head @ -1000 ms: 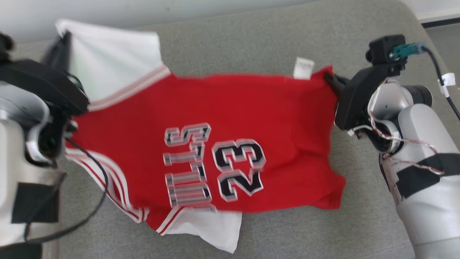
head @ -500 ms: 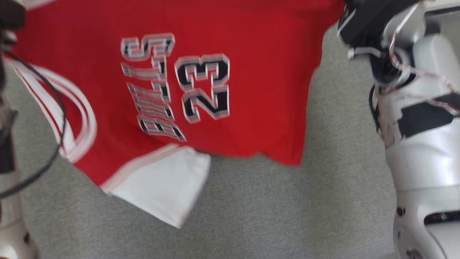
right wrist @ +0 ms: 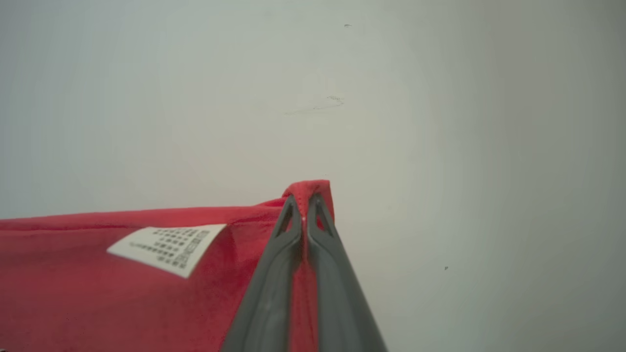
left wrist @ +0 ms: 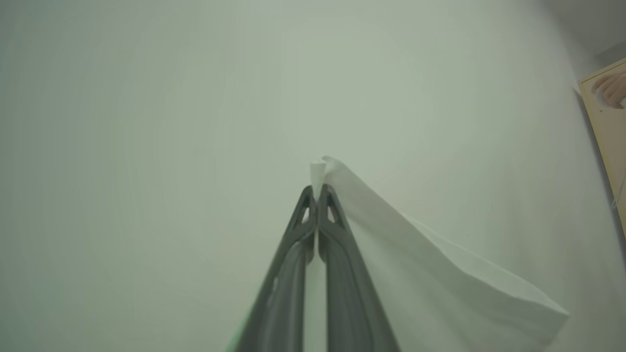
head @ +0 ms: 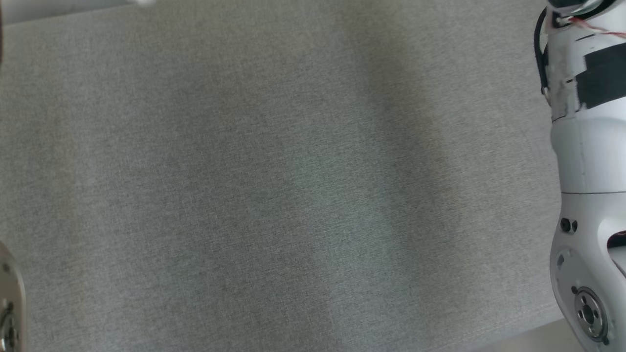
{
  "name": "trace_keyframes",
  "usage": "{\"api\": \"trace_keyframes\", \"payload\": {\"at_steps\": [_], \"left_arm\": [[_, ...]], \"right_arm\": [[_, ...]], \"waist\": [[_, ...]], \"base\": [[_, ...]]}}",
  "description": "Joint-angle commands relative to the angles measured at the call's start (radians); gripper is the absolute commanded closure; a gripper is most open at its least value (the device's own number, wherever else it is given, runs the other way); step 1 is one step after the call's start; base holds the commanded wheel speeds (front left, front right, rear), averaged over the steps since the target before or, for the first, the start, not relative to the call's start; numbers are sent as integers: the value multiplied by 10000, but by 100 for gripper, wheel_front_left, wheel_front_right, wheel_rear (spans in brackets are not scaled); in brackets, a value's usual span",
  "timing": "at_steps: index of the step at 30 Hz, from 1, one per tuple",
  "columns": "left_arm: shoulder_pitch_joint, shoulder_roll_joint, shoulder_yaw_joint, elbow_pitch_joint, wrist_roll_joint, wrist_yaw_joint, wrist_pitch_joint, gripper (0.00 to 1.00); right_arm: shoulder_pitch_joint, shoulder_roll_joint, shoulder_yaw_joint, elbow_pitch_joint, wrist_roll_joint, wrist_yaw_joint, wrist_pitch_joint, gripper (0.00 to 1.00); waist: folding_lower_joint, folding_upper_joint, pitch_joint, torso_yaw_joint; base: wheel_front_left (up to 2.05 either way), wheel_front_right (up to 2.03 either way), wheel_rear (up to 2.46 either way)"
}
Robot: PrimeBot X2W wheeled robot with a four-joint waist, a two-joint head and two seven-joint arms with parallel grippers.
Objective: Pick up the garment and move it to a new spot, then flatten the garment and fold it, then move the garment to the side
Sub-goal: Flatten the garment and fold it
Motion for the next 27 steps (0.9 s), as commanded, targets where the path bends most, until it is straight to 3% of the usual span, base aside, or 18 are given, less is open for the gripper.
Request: {"api": "trace_keyframes", "payload": {"at_steps": [1,13,27], "left_arm": [[66,-44,-73,168,-156,-53,-115,100],[2429,224,-686,808,-1158,-207,-199,100],[6518,586,-1141,-899,-3438,-177,706,100]], "right_arm": [[31,22,109,162,-285,-27,-217,100],[911,5,1160,1325,-1448,-27,-485,100],[2894,-983,2707,1455,354,-27,1456,100]], "waist": [[-1,0,176,103],[-1,0,967,434],[-1,0,-468,756]], "base": [[0,0,0],[0,0,0],[0,0,0]]}}
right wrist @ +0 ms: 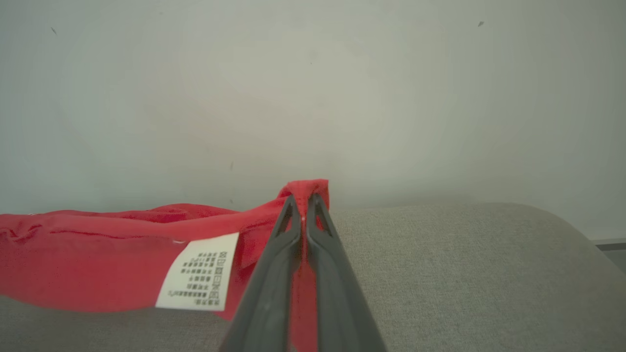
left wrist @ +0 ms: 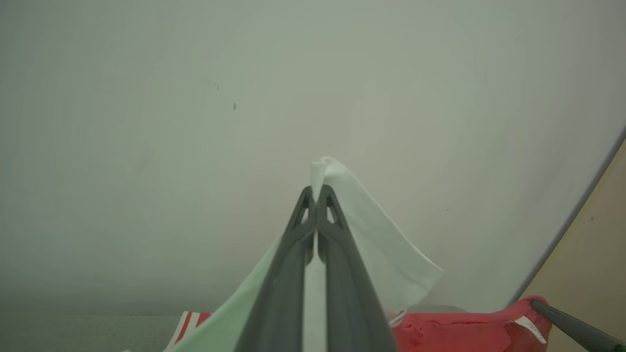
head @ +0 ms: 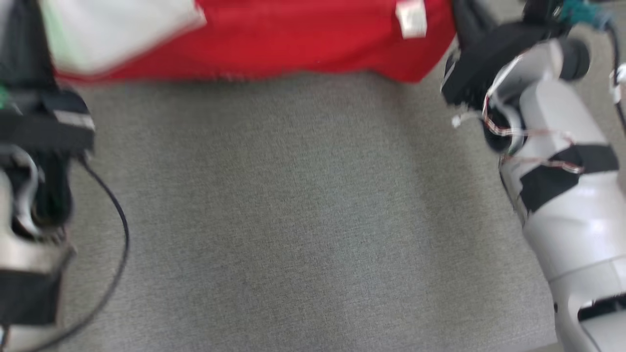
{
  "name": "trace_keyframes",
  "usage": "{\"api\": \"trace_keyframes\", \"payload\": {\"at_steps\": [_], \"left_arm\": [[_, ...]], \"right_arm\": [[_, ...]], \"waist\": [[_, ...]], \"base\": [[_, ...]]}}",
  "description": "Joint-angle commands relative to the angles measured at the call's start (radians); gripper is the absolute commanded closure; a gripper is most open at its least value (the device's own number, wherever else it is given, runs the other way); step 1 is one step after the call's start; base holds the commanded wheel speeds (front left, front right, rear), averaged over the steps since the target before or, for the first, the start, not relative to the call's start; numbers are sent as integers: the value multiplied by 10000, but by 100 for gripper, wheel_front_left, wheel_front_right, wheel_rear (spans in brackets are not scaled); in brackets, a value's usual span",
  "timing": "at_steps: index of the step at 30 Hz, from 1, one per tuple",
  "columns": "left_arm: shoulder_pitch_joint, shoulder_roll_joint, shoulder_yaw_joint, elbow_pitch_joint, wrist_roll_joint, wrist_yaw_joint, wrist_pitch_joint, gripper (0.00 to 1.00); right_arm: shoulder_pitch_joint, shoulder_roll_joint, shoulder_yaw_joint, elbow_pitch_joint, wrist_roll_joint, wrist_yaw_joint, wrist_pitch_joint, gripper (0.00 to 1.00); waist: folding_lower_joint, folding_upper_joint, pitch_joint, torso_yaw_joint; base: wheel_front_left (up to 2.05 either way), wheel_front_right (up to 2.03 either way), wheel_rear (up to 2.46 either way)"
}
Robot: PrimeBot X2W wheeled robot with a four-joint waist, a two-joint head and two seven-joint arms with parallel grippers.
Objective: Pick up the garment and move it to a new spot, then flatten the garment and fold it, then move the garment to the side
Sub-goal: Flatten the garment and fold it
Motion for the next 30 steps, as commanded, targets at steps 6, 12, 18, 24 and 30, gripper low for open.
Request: {"api": "trace_keyframes", "payload": {"at_steps": [6,12,18,24,30], "left_arm": [[2404,67,-343,-419,-836,22,880,100],[4790,-122,-732,-973,-1907,20,1514,100],[6713,-238,-1471,-1502,-2713,15,1682,100],[8256,-380,-1872,-1512,-3212,13,1333,100],[9456,-276,-2237,-1549,-3688,12,1282,100]], "right_arm": [[1424,-163,367,107,737,-27,874,100],[2735,-418,192,224,884,-27,1122,100],[4374,-621,-660,144,747,-27,586,100],[6205,-465,-1463,-204,441,-27,286,100],[7641,-300,-2256,-819,-217,-27,586,100]], "waist": [[1,-1,-1272,171],[1,-1,-2306,396],[1,-1,-3099,701],[1,-1,-3610,799],[1,-1,-3870,826]], "base": [[0,0,0],[0,0,0],[0,0,0],[0,0,0],[0,0,0]]}}
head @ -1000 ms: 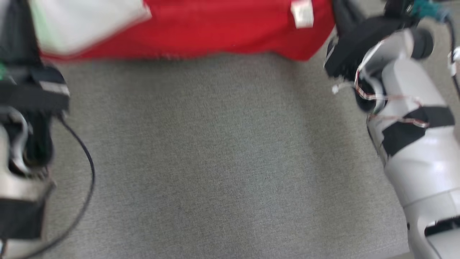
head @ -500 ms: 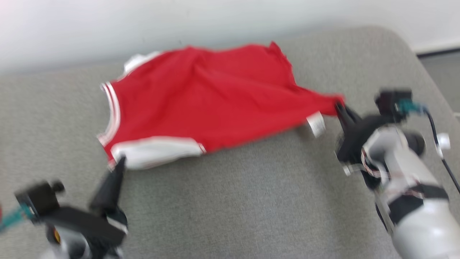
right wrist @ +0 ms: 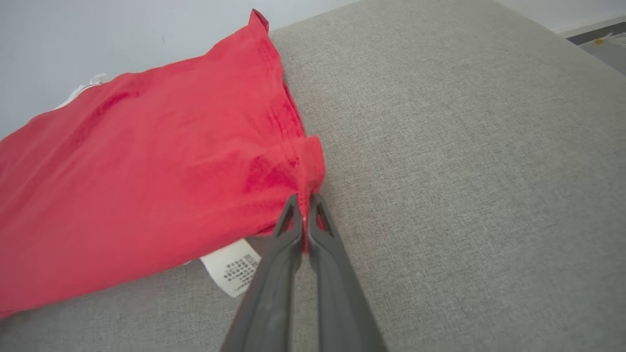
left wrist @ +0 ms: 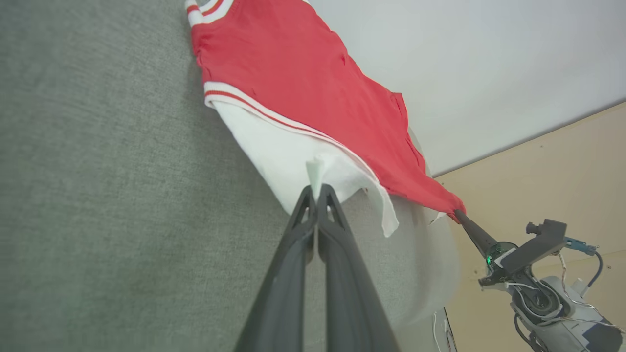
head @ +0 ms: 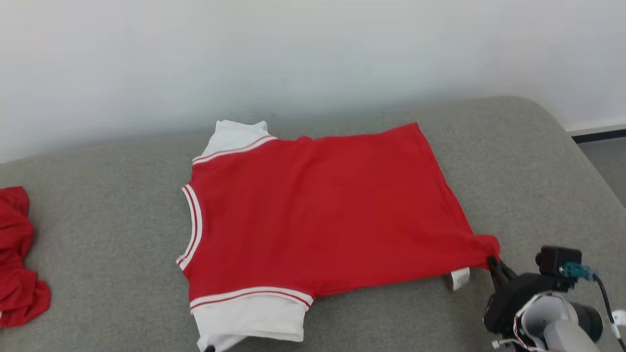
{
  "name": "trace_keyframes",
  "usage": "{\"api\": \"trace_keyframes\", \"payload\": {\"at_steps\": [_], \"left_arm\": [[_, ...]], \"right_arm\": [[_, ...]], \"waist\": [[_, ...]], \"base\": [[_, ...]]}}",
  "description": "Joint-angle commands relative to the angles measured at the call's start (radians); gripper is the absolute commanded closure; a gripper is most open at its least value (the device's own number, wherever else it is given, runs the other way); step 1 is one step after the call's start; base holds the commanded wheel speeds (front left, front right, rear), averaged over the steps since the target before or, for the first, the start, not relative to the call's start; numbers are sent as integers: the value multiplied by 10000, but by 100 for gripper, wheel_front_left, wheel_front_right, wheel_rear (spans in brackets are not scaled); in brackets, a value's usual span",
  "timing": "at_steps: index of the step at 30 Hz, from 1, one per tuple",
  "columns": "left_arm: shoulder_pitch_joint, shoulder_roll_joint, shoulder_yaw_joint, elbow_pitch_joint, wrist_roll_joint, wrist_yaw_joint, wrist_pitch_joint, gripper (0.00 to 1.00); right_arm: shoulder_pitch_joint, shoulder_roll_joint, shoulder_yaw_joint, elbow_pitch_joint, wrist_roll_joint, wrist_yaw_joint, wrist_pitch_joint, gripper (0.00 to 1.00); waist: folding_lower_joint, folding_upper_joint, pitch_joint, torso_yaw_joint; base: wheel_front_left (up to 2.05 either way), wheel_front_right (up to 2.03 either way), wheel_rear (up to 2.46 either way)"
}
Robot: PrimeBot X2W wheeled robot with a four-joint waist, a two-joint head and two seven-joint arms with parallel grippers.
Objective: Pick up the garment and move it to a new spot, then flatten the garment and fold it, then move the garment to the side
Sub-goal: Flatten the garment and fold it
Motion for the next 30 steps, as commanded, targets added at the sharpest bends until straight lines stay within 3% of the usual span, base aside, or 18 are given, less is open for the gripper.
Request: {"api": "trace_keyframes", "payload": {"at_steps": [1,14,24,30], "left_arm": [[231,51,-40,-61,-163,10,-16,100],[1556,446,-879,-339,-1030,10,975,100],[619,241,-295,-662,-489,9,-540,100],[-949,-117,-327,230,738,51,-1709,100]], "right_arm": [[332,82,-156,-141,-156,-27,40,100],[2577,889,-2050,-2078,-1547,-27,1282,100],[2709,1186,-2178,-3750,-1439,-27,1836,100],[2081,1244,-1771,-4163,-1396,-27,1903,100]], "waist": [[4,1,-126,94],[4,1,-226,238],[4,1,-121,222],[4,1,115,277]], "base": [[0,0,0],[0,0,0],[0,0,0],[0,0,0]]}}
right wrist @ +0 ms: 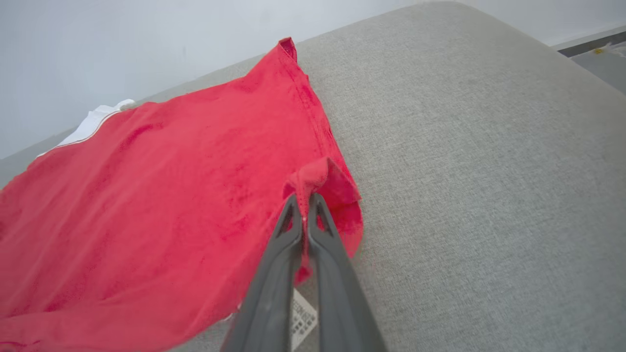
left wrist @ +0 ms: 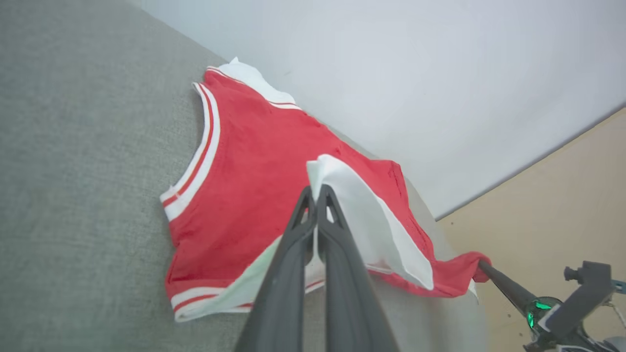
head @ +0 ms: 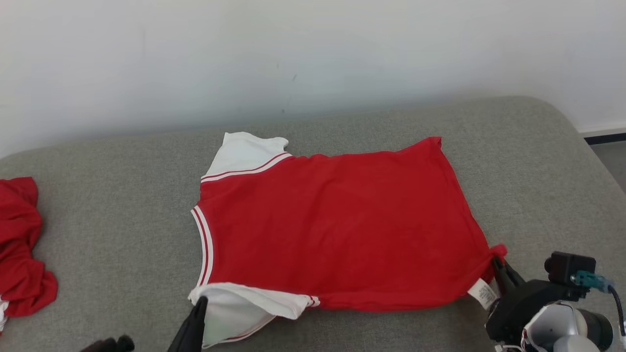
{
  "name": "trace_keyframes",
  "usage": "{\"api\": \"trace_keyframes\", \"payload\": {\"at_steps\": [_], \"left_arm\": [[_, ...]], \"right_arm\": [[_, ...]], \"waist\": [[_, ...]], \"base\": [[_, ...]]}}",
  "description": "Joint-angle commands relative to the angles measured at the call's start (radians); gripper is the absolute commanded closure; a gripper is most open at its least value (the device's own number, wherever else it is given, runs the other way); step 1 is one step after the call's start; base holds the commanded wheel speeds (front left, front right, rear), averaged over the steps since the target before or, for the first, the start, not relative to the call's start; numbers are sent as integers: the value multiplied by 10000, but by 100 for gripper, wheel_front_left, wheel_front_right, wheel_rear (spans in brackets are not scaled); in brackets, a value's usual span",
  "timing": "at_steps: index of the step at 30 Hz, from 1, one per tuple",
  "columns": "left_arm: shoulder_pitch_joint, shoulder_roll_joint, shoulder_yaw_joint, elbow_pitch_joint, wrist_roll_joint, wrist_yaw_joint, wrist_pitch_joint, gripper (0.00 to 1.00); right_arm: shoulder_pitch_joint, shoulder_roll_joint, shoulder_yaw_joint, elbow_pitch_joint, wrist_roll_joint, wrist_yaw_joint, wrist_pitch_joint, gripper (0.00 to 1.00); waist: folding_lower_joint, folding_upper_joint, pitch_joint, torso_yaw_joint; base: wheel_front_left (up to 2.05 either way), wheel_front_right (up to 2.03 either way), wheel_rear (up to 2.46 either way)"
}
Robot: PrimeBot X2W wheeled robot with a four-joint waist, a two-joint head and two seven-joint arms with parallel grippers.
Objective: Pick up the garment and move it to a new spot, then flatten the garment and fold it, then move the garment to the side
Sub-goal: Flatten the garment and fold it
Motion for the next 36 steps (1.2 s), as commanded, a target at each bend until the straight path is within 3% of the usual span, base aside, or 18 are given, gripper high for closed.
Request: {"api": "trace_keyframes", "payload": {"at_steps": [1,9,15,22,36], "left_arm": [[-460,-109,-78,315,463,91,-238,100],[-2656,-880,-365,2233,2344,854,-876,100],[-3907,-1162,-546,3236,3210,1096,-983,100],[-5110,-1375,-328,3976,3786,1010,-1049,100],[-6351,-1420,-313,4844,4262,693,-1060,100]], "right_arm": [[-222,28,113,-24,15,-27,15,100],[-1409,33,343,645,184,-27,-525,100],[-2262,29,135,1610,-79,-27,-1174,100],[-3085,34,-200,2700,-183,-27,-1897,100],[-3927,34,-483,3676,-369,-27,-2561,100]], "waist": [[0,0,125,41],[0,0,684,58],[0,0,1204,26],[0,0,1643,40],[0,0,2170,46]], "base": [[0,0,0],[0,0,0],[0,0,0],[0,0,0],[0,0,0]]}}
